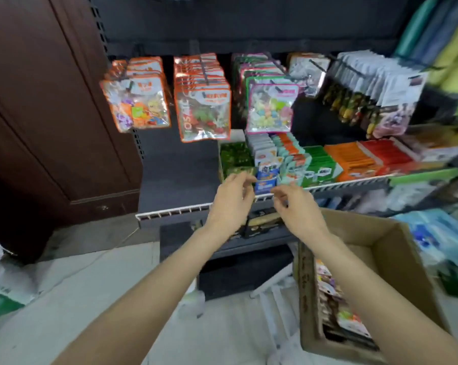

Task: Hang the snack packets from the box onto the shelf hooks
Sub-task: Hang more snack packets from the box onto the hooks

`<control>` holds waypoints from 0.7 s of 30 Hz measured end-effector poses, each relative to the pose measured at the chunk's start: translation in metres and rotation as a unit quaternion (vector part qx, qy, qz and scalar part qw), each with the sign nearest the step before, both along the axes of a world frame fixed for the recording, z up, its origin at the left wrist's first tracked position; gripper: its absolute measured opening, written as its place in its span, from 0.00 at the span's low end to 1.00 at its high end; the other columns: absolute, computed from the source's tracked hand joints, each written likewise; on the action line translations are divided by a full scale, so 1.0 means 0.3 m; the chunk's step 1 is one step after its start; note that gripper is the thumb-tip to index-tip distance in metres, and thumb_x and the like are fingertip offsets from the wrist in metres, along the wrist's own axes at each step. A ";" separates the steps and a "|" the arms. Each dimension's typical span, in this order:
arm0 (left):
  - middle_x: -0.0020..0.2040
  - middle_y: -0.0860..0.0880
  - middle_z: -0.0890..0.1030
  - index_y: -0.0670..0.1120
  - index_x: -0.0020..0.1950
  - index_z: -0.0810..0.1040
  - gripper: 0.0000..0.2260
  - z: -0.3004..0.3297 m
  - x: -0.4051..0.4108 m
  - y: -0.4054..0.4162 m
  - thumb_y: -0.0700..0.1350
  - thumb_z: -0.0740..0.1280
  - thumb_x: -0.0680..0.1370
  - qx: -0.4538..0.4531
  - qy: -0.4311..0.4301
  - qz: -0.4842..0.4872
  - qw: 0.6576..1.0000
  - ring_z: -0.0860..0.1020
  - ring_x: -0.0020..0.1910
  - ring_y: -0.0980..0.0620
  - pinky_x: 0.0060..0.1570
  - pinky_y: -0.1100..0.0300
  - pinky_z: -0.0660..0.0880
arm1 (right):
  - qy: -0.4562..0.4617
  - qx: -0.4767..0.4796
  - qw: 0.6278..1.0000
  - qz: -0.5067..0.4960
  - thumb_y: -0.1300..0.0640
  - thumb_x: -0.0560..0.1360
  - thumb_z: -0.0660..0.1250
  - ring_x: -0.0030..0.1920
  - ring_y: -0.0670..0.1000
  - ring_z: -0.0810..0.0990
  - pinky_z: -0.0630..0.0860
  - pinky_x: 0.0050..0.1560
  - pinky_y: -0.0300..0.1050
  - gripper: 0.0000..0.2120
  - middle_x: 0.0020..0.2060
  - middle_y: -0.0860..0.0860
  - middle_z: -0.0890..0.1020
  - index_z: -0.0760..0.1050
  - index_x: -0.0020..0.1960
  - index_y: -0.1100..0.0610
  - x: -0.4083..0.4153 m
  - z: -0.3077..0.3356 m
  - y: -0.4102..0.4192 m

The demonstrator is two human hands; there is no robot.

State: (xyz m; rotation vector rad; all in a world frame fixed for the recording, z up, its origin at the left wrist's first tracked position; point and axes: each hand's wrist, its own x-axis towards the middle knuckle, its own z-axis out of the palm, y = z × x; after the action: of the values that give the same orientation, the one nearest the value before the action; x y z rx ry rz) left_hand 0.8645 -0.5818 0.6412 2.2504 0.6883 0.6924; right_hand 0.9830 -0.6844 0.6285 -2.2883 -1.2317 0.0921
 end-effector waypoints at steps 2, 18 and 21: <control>0.52 0.49 0.75 0.43 0.58 0.76 0.10 -0.066 0.109 -0.132 0.38 0.60 0.79 -0.045 0.022 -0.046 0.998 0.74 0.46 0.54 0.46 0.68 0.67 | 0.035 -0.060 0.997 -0.037 0.59 0.77 0.62 0.51 0.57 0.79 0.78 0.49 0.54 0.11 0.50 0.56 0.80 0.77 0.57 0.57 0.095 -0.111 -0.146; 0.74 0.38 0.59 0.37 0.74 0.57 0.23 -0.751 0.676 -0.640 0.35 0.56 0.80 -0.044 0.518 -0.097 0.849 0.64 0.70 0.40 0.66 0.54 0.64 | 0.204 -0.265 0.942 -0.036 0.57 0.76 0.64 0.74 0.58 0.58 0.62 0.70 0.48 0.35 0.76 0.55 0.54 0.50 0.77 0.55 0.671 -0.736 -0.658; 0.75 0.34 0.52 0.36 0.76 0.47 0.26 -0.797 0.706 -0.628 0.33 0.54 0.80 0.006 0.545 -0.062 0.836 0.58 0.73 0.38 0.69 0.51 0.60 | 0.160 -0.302 0.940 -0.009 0.59 0.77 0.63 0.74 0.58 0.59 0.65 0.69 0.50 0.34 0.77 0.52 0.50 0.49 0.77 0.53 0.713 -0.778 -0.606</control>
State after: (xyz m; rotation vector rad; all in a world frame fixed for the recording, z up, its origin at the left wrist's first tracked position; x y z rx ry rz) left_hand 1.0761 -0.7702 0.4022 2.5431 1.0056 -0.7698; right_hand 1.1969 -0.8662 0.3951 -2.6393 -1.1095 0.9118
